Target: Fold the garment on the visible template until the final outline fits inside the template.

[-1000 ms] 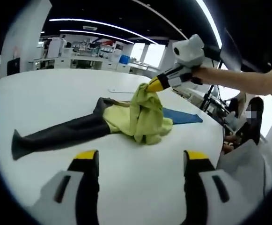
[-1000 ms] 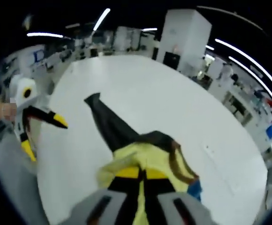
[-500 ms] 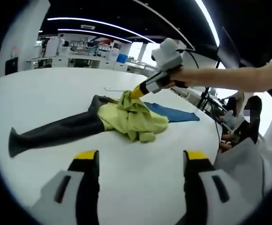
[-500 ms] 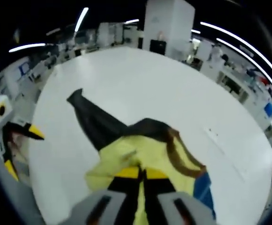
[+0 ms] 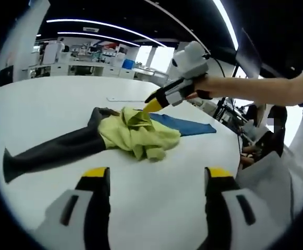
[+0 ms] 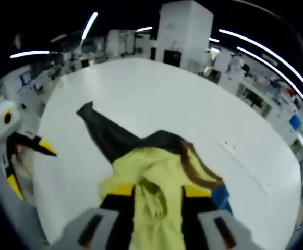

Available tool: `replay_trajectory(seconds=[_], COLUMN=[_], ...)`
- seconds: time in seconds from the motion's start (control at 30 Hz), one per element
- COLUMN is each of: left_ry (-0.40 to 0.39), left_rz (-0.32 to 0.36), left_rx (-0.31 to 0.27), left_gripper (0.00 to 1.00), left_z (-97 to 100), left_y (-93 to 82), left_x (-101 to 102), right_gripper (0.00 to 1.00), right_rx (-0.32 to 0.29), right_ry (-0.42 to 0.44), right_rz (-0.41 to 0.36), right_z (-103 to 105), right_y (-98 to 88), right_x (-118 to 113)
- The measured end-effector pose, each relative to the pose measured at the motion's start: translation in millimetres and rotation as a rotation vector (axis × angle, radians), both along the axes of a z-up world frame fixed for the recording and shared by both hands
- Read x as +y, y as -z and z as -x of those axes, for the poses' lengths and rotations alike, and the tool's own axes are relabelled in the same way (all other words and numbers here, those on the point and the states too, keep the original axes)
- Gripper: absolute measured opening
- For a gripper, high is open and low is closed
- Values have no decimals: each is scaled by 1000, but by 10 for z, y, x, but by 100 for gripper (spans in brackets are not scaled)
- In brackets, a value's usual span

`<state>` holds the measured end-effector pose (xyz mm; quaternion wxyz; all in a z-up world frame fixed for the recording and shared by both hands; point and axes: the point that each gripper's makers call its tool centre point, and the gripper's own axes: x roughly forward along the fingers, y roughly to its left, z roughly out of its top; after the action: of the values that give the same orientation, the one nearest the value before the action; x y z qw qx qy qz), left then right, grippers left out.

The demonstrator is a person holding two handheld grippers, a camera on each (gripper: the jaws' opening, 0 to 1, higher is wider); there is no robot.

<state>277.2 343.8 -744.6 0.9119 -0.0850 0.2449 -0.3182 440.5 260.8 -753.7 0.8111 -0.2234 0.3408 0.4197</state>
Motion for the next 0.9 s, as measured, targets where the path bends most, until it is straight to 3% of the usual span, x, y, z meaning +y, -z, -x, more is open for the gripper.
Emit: replay_trajectory(seconds=[0.1,0.5,0.7,0.9], left_ry=[20,130,159,183], left_rz=[-6,-87,-82,-97], left_rx=[-11,-63,-72,-75], left_gripper=[70,63,63,63], left_z=[-33,-293,-406,-392], left_y=[-22,-45,-89,-86], left_x=[-41,-335,-433,-463], right_gripper=[37,31,29,24], right_rx=[13,87,155,202], right_ry=[24,92,174,228], right_rz=[-16,-51,-131,-197], right_z=[87,560,726,872], right_y=[9,305,479,607], right_x=[-93,-417,-417,-322])
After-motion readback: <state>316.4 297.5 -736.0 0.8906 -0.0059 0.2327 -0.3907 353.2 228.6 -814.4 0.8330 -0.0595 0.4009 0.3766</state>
